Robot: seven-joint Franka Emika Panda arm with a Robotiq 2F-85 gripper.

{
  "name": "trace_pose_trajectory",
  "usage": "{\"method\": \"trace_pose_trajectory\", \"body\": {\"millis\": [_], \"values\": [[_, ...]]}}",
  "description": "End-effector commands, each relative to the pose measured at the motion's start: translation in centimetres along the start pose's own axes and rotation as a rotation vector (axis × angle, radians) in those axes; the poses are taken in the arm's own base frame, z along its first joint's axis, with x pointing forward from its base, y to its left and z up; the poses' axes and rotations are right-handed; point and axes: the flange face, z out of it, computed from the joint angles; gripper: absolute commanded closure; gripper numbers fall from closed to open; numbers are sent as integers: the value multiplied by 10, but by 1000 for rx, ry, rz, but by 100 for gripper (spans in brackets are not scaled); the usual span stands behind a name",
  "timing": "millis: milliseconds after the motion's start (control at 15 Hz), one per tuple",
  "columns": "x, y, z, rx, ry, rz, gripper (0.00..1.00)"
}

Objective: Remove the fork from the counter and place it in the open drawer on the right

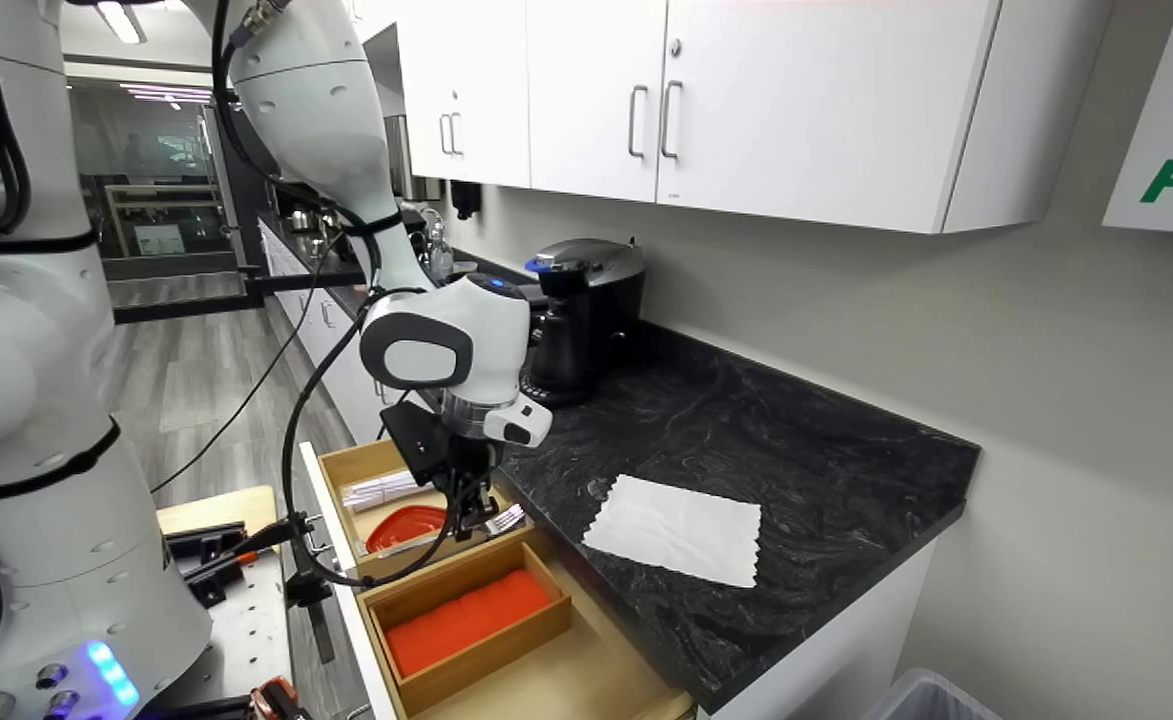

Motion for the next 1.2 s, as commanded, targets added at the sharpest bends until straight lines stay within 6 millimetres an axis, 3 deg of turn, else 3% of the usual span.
{"method": "trace_pose_trajectory", "body": {"millis": [0, 533, 600, 733, 1133], "values": [[-2, -5, 6, -4, 20, -8, 96], [2, -6, 10, -8, 34, -8, 96], [4, -6, 11, -7, 35, 4, 68], [6, -6, 11, -7, 40, 5, 62], [10, -3, 15, -2, 41, 19, 23]]}}
